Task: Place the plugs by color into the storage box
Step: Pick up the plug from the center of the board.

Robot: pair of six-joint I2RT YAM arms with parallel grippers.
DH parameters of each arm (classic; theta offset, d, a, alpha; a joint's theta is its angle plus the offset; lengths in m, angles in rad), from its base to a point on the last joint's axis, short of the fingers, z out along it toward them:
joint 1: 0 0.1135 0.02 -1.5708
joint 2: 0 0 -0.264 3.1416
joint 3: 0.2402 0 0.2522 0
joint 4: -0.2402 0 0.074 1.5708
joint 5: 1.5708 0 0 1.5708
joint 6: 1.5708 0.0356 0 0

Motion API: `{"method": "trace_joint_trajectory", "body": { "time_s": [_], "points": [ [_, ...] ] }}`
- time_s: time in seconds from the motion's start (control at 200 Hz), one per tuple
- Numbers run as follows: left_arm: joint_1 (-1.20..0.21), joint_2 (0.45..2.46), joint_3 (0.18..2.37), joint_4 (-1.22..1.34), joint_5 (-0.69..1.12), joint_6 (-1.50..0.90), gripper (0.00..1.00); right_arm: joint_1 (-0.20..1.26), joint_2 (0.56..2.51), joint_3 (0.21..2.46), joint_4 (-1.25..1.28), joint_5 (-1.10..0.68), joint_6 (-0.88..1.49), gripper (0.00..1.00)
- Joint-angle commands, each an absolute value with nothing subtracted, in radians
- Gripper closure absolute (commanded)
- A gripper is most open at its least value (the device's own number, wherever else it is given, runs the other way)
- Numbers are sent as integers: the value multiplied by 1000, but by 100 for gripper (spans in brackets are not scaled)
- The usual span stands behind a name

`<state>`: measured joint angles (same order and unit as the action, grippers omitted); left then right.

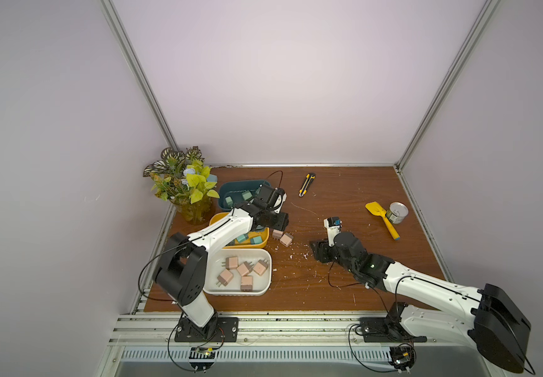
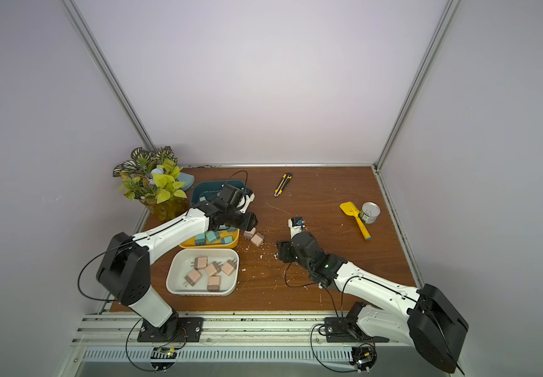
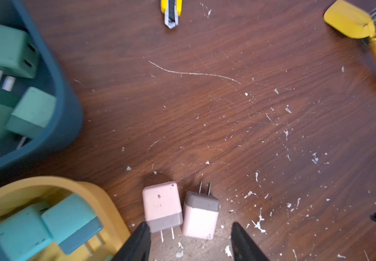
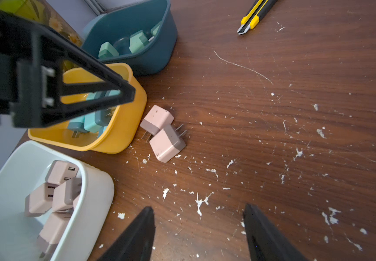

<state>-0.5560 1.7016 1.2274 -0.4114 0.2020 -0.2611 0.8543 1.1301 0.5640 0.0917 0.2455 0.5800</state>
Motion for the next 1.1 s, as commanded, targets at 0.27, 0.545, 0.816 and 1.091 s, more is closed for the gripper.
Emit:
{"method": "trace_joint_trajectory", "body": {
  "time_s": [0.27, 0.545, 0.816, 1.091],
  "points": [
    [-566, 1857, 1278, -481, 270, -185, 42, 835, 1246, 580, 173, 146, 618, 31],
    [-588, 1872, 1266, -466, 296, -177, 43, 834, 1311, 585, 178, 121, 641, 31],
    [-594, 1877, 1249, -463, 273, -151, 44, 835, 1337, 601, 161, 124, 652, 31],
    [-620, 1903, 1261, -488, 256, -125, 46, 835, 1387, 639, 149, 112, 650, 31]
  ]
}}
